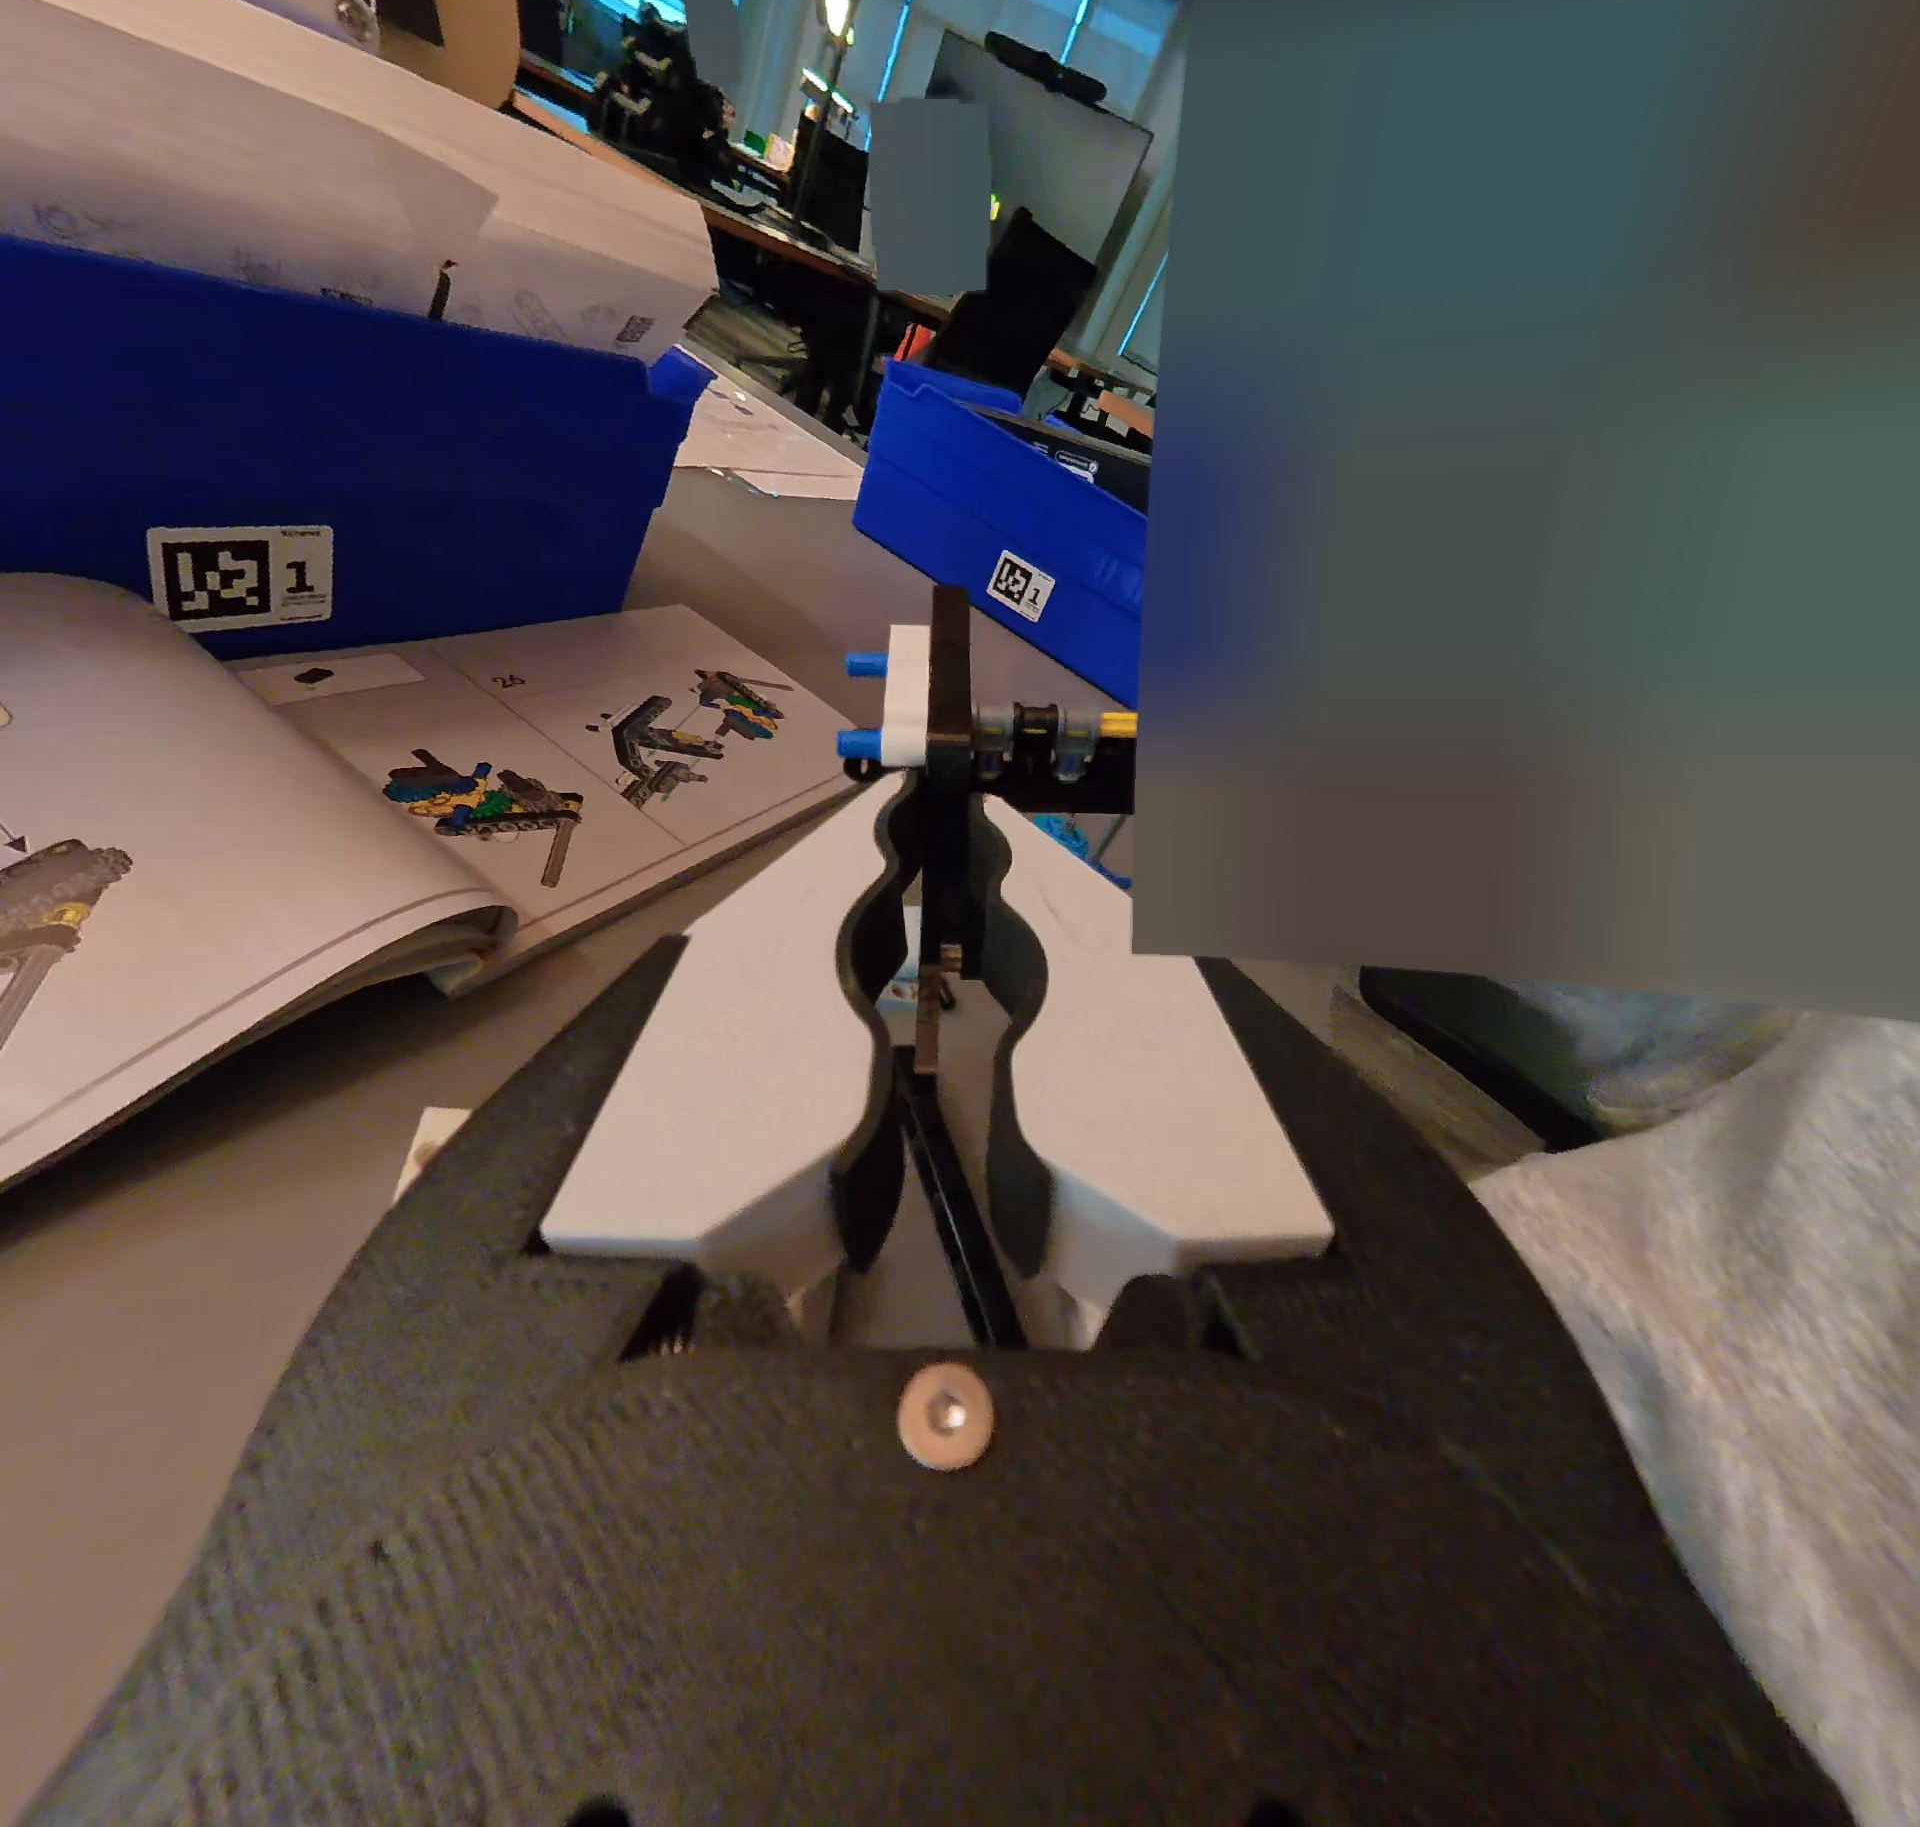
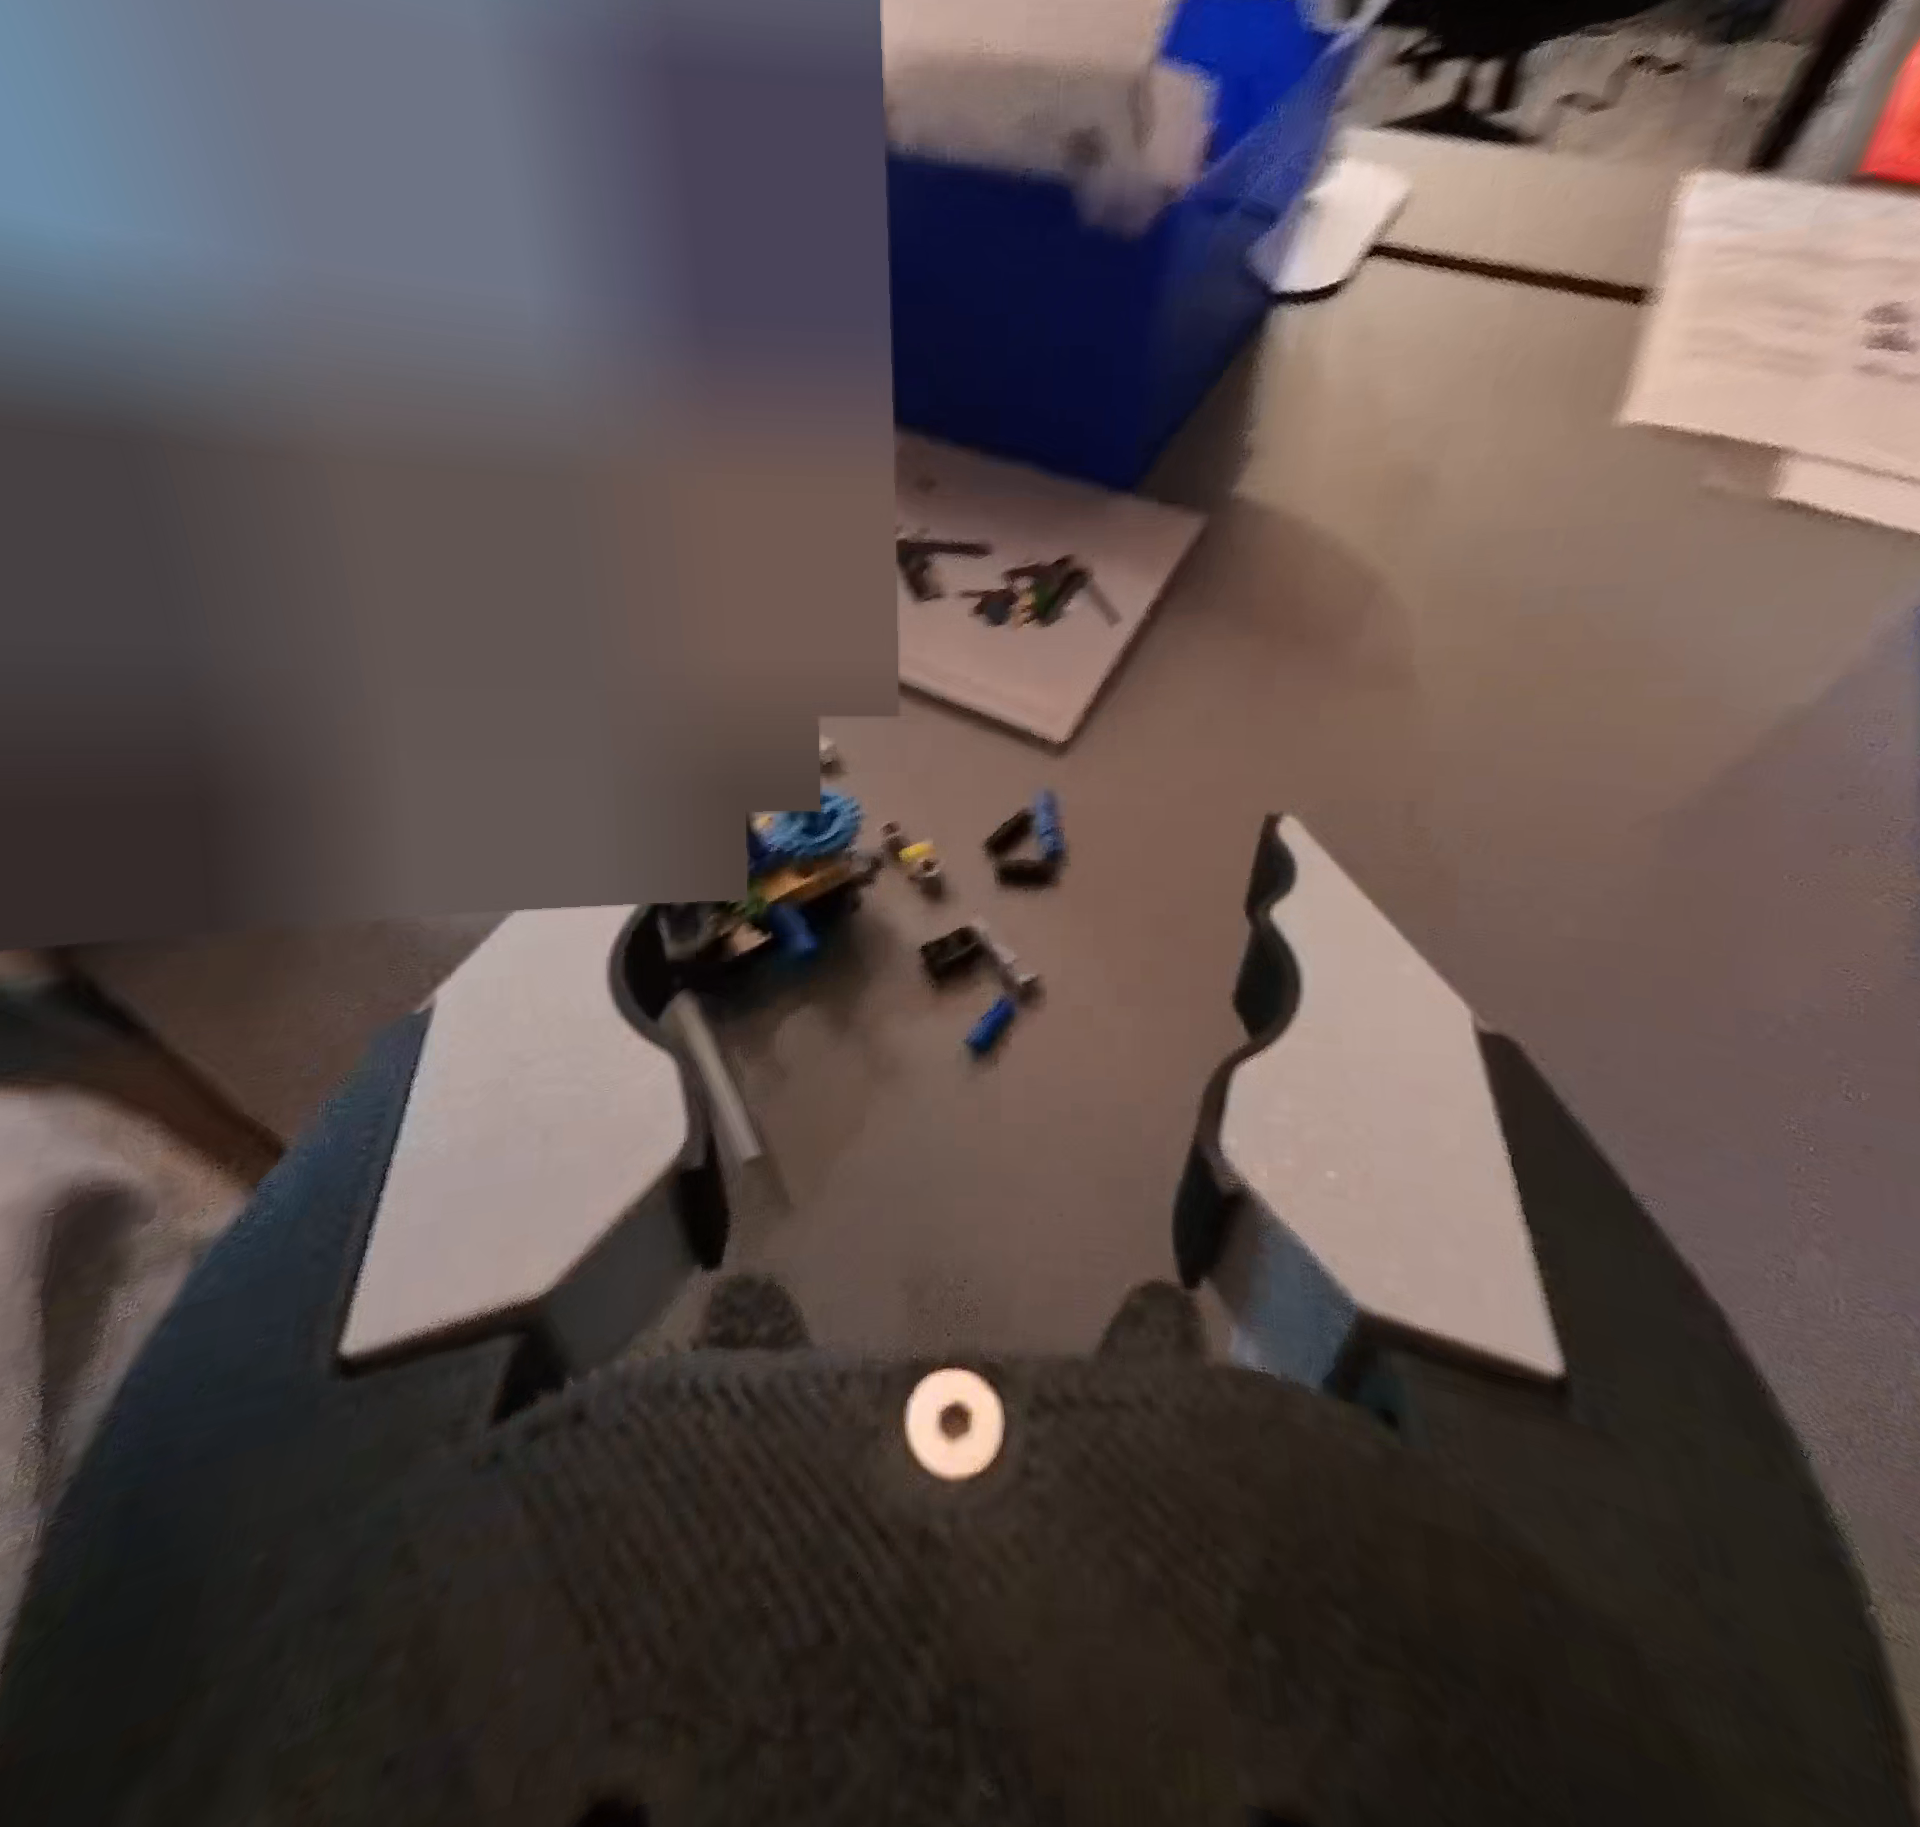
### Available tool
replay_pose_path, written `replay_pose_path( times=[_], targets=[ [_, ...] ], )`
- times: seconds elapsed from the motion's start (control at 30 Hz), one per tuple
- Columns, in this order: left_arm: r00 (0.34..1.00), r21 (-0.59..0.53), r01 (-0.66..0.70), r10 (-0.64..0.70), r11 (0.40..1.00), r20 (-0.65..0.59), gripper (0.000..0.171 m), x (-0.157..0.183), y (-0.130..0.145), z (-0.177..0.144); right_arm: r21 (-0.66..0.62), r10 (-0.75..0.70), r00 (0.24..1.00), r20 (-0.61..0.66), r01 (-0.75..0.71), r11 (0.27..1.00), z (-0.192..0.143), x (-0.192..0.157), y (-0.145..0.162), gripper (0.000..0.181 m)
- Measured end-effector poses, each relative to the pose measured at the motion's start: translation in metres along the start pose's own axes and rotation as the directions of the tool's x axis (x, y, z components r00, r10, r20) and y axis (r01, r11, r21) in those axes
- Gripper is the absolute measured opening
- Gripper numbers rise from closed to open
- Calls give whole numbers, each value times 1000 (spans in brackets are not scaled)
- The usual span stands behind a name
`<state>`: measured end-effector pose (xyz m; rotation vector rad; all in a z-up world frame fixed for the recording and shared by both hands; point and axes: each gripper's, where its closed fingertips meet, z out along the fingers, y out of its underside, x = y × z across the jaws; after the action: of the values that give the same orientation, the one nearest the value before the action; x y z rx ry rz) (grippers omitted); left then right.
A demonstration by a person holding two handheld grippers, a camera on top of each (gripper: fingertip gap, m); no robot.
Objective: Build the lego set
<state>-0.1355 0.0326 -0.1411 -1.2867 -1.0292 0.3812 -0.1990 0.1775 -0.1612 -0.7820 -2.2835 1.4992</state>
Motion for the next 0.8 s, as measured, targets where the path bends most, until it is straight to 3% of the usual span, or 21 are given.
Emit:
replay_pose_path(
  times=[0.17,0.43,0.8],
  targets=[
    [1000,-14,22,-22,1000,-9,5,2,4,0,-74,-78,983,164,91,993,12,-39,25,103],
    [999,-28,35,-35,999,-24,5,6,7,2,-165,-215,964,157,240,957,27,-55,51,96],
    [998,-47,49,-51,998,-35,5,8,11,3,-174,-195,967,165,223,959,32,-55,52,95]
  ],
)
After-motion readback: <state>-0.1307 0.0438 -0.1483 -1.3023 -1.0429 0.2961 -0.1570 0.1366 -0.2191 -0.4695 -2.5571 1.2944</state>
